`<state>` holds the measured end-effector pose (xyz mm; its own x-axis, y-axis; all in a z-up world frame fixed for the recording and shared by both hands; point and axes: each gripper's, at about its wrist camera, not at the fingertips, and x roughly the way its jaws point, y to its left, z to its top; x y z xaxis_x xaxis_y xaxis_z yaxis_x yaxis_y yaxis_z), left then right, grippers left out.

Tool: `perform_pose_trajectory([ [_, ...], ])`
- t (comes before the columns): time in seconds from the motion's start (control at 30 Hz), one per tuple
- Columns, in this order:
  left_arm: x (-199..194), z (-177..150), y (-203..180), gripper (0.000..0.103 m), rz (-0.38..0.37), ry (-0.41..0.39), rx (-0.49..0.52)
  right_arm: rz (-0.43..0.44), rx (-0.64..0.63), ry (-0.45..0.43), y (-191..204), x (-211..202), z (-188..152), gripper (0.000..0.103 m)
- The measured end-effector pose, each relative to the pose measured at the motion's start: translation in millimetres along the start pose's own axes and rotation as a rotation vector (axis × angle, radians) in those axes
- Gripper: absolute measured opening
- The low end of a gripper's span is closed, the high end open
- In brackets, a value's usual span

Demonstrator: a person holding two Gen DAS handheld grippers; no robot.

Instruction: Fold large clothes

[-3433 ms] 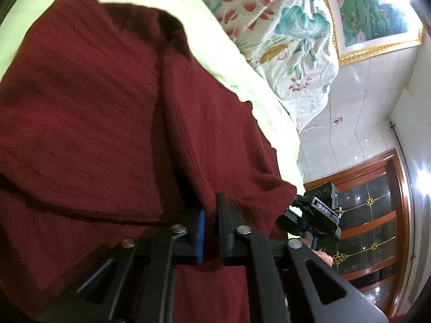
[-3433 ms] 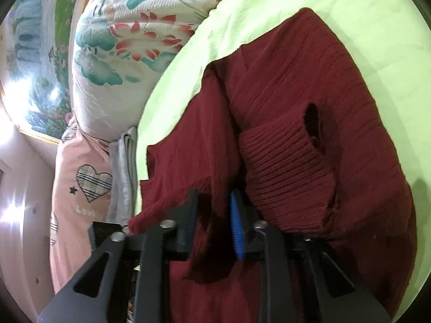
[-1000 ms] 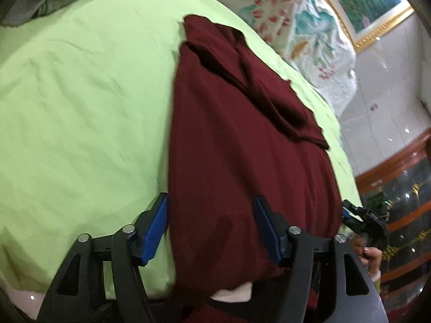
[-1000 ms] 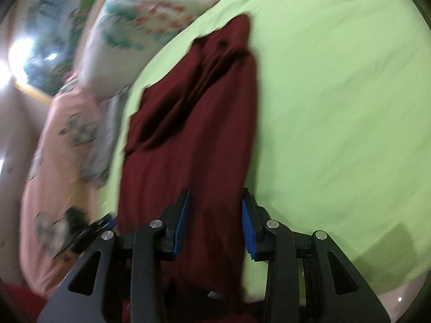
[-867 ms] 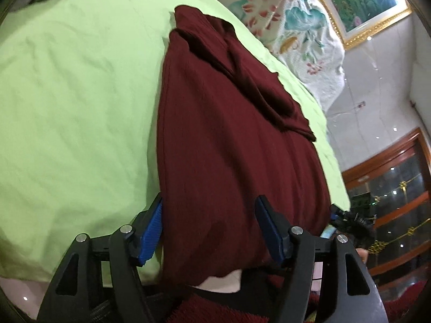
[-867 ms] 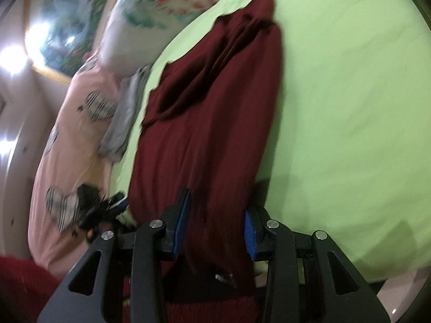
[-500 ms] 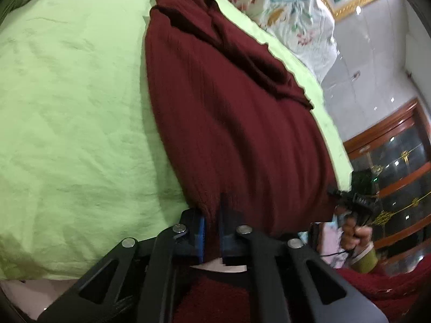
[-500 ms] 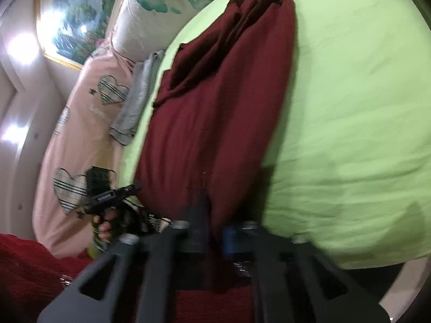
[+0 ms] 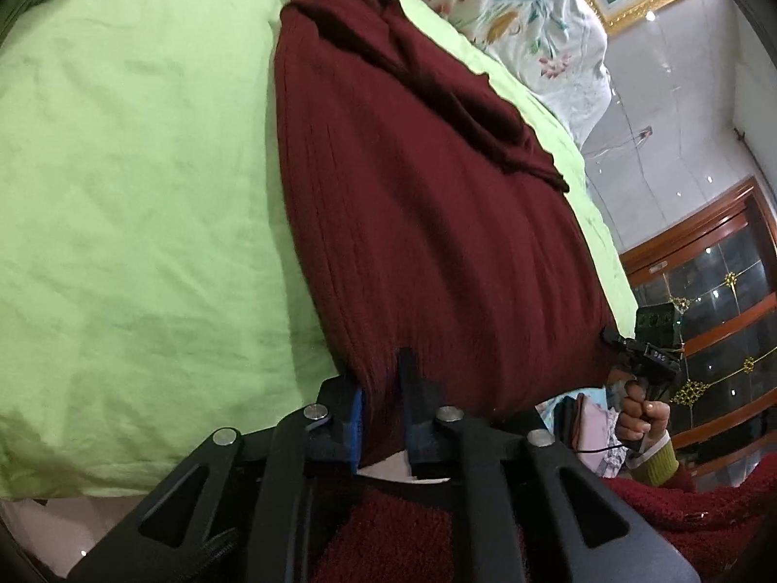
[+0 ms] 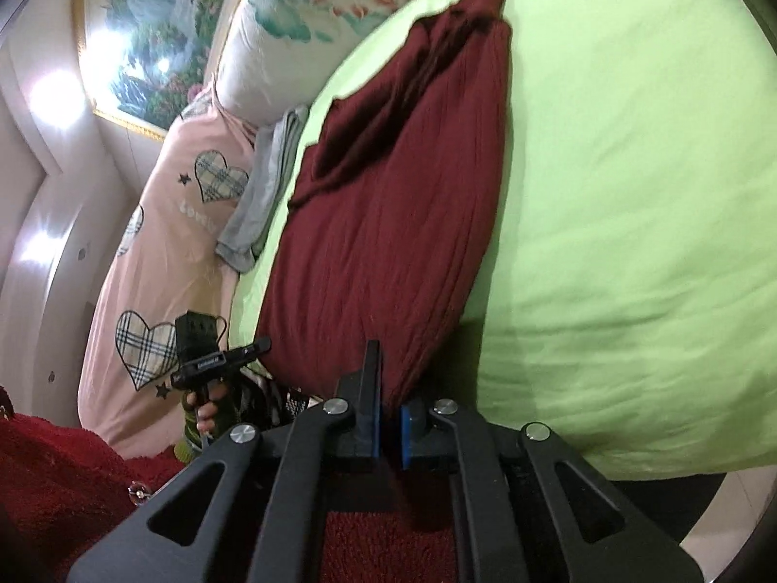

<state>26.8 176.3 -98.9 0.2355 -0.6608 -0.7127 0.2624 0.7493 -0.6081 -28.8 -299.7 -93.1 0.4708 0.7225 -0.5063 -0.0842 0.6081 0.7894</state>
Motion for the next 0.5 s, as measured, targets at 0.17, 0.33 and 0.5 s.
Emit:
perform_pose_trajectory([
  [0.17, 3, 3, -9, 0.021, -0.016, 0.012, 0.035, -0.013, -0.019, 0.015, 0, 7, -3, 0.008],
  [0.33, -7, 2, -16, 0.007, 0.006, -0.036, 0.060, 0.021, -0.039, -0.004, 7, 1, -4, 0.005],
  [0.5, -46, 19, -21, 0.006, -0.028, -0.193, 0.015, 0.135, 0.000, -0.143, 14, -24, 13, 0.005],
])
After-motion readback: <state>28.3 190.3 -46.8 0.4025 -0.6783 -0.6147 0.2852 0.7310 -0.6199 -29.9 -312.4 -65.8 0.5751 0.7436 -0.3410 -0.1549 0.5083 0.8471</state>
